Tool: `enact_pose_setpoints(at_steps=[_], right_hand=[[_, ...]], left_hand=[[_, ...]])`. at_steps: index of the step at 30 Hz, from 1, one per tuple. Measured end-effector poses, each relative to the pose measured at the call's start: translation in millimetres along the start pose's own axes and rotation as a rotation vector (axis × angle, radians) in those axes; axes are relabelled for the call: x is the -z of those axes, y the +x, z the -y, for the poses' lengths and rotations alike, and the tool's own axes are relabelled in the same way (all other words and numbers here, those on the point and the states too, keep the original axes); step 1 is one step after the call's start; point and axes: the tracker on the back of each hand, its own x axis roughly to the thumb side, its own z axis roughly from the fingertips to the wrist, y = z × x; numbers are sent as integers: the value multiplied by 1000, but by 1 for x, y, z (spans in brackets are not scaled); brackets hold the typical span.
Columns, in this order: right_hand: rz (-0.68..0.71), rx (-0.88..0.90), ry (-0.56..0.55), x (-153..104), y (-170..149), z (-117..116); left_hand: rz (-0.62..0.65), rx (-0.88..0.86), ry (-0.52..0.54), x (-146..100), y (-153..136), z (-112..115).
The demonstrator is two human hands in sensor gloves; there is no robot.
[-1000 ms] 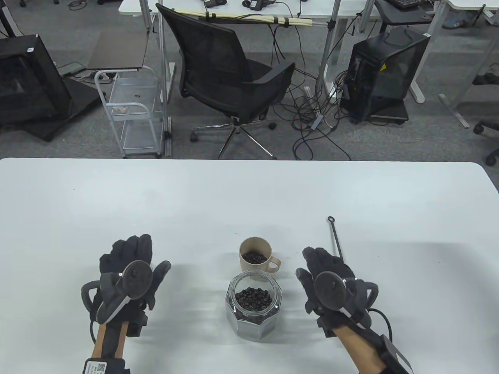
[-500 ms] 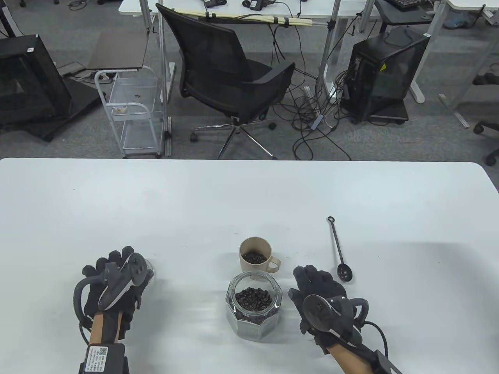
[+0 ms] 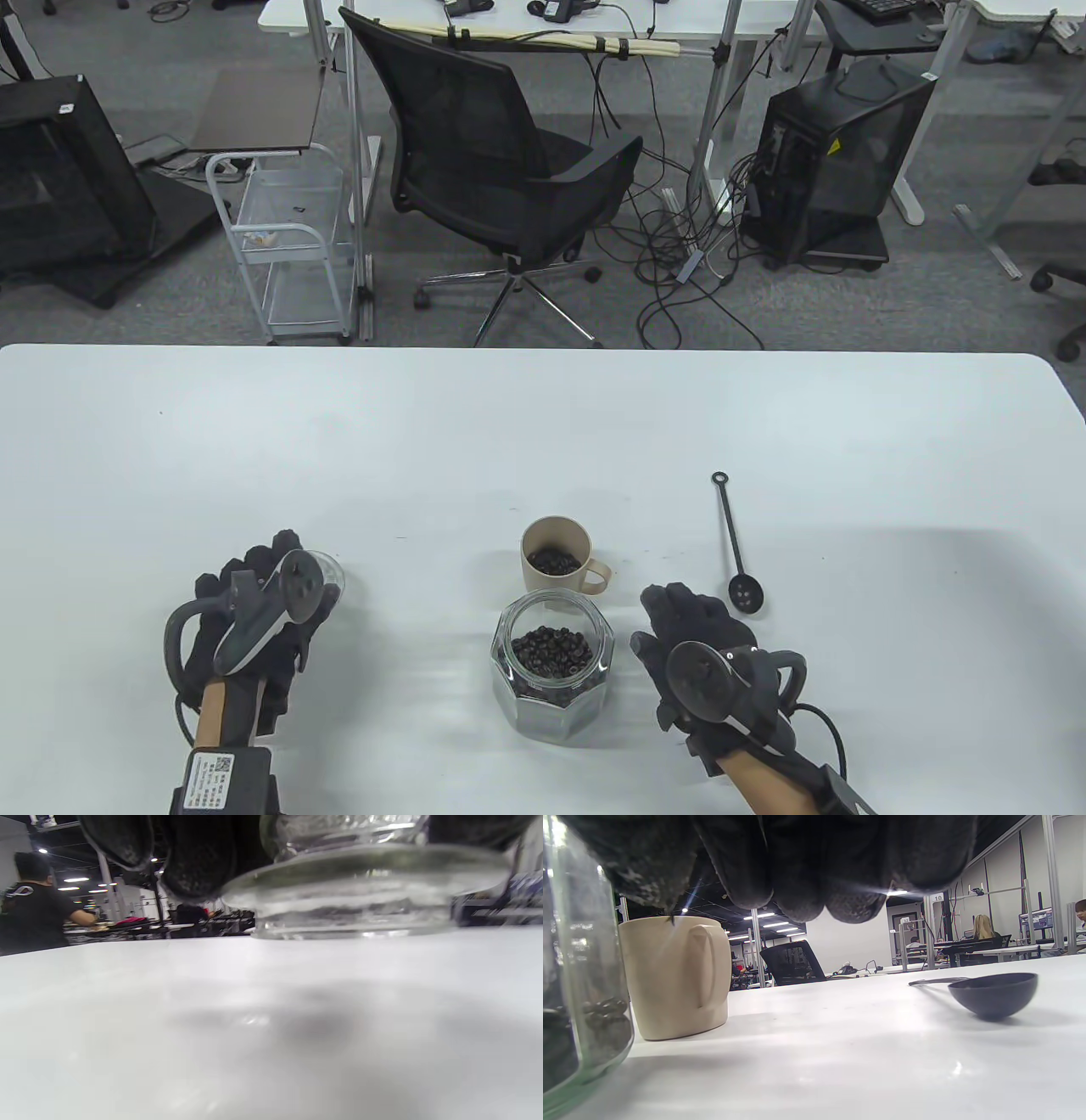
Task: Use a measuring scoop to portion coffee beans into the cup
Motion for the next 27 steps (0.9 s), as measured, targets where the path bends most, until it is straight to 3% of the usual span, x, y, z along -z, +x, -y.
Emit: enact_pose_setpoints(at_steps=[6,9,12,18,27], right_hand=[[-5,1,9,0,-1,0],[-6,1,16,0,-1,0],[-6,4,19,0,-1,-1],[-4,15,30,0,-1,-1],[11,20,26,0,1,0]], left_hand=[[297,-200,244,-37,49,-69],[460,-182,288,-63,87,-99],[600,-184,297,-85,122,-115],[709,-55,336,-107,174,-115],[734,29,285,-103,201,-97]])
